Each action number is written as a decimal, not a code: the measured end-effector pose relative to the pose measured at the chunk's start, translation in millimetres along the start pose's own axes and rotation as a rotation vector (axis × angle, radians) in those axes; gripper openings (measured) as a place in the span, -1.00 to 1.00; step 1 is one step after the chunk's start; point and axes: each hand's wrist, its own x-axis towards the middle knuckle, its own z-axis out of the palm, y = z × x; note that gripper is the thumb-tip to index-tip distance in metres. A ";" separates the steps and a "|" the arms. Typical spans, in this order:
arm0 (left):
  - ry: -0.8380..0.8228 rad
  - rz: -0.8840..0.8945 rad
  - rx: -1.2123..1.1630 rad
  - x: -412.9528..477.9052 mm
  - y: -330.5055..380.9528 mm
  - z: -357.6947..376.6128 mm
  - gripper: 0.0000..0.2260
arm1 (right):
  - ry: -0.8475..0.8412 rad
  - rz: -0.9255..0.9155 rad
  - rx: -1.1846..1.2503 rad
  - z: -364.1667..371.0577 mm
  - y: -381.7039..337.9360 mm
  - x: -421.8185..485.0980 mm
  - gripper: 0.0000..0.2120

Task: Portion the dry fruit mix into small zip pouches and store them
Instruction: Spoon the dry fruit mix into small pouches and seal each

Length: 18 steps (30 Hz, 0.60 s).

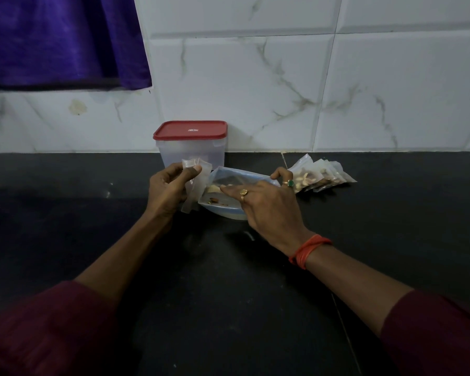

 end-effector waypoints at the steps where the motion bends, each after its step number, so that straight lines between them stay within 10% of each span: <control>1: 0.001 -0.006 0.006 0.4 -0.3 0.2 -0.84 | -0.026 -0.003 -0.017 2.0 0.5 -0.3 -0.51; 9: -0.013 0.004 0.004 -0.4 -1.3 2.5 -0.89 | -0.265 0.008 -0.136 11.6 -3.2 16.9 -0.64; 18: -0.031 0.009 0.058 0.7 -3.8 2.9 -0.82 | -0.049 0.007 -0.019 -2.2 7.2 19.9 -0.73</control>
